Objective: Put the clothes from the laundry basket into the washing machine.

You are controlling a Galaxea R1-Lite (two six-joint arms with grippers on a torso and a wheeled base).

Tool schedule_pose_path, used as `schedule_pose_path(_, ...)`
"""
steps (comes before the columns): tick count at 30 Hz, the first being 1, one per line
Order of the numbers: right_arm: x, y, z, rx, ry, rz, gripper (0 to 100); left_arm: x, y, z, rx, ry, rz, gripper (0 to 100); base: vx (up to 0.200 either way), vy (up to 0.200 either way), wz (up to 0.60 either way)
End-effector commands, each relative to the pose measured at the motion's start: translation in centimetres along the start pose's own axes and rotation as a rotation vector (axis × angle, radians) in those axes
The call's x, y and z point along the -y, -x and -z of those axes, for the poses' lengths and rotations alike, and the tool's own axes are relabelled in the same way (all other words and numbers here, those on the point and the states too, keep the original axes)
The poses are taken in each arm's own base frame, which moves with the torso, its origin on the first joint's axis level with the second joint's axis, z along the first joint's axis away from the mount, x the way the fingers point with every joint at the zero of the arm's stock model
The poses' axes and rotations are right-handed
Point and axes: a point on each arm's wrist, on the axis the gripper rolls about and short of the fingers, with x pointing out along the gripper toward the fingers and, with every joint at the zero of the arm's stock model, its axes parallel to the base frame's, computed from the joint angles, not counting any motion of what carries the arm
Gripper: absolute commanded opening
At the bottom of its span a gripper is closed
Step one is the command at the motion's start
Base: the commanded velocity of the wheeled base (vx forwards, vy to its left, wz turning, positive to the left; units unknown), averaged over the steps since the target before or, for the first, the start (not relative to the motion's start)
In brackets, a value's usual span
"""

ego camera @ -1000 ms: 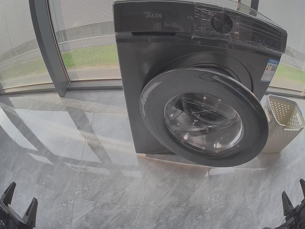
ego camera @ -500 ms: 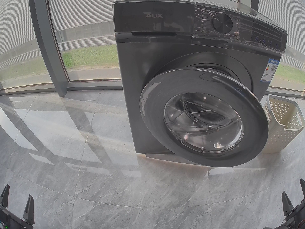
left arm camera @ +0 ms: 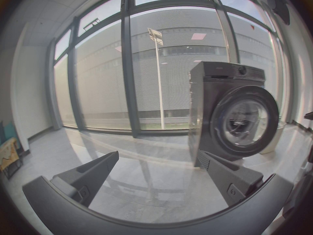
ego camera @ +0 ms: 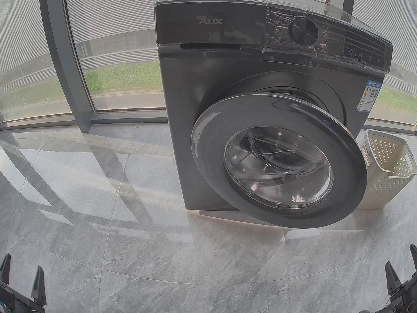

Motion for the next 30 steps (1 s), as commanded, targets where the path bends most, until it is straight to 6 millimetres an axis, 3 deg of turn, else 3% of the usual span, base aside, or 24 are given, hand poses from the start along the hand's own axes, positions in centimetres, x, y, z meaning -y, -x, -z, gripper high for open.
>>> schedule_pose_path(1, 0.0, 0.0, 0.5, -0.001, 0.0, -0.001, 100, 0.3, 0.0, 0.9, -0.045, 0.056, 0.149, 100, 0.0, 0.0, 0.0)
schedule_pose_path(11, 0.0, 0.0, 0.5, -0.001, -0.001, -0.004, 100, 0.2, 0.0, 1.0, -0.048, 0.054, 0.111, 100, 0.0, 0.0, 0.0)
schedule_pose_path(20, -0.1, 0.1, -0.2, 0.046, -0.013, -0.019, 100, 0.3, 0.0, 1.0, -0.049, 0.046, 0.114, 100, 0.0, -0.2, 0.0)
schedule_pose_path(21, -0.1, 1.1, -3.1, 0.164, -0.066, -0.05, 100, 0.3, 0.0, 1.0, -0.048, 0.043, 0.116, 100, 0.0, -0.2, 0.0)
schedule_pose_path(23, -0.1, 1.5, -6.1, 0.195, -0.12, -0.085, 100, 0.3, 0.0, 1.0, -0.048, 0.043, 0.119, 100, 0.0, -0.2, 0.0)
schedule_pose_path(24, -0.2, 1.3, -7.0, 0.165, -0.131, -0.105, 0, 0.3, 0.0, 1.0, -0.048, 0.043, 0.12, 100, 0.0, -0.2, 0.0)
schedule_pose_path(30, -0.5, -0.5, -6.1, -0.115, -0.233, -0.345, 0, 0.3, 0.0, 1.0, -0.048, 0.043, 0.12, 100, 0.0, -0.067, 0.0)
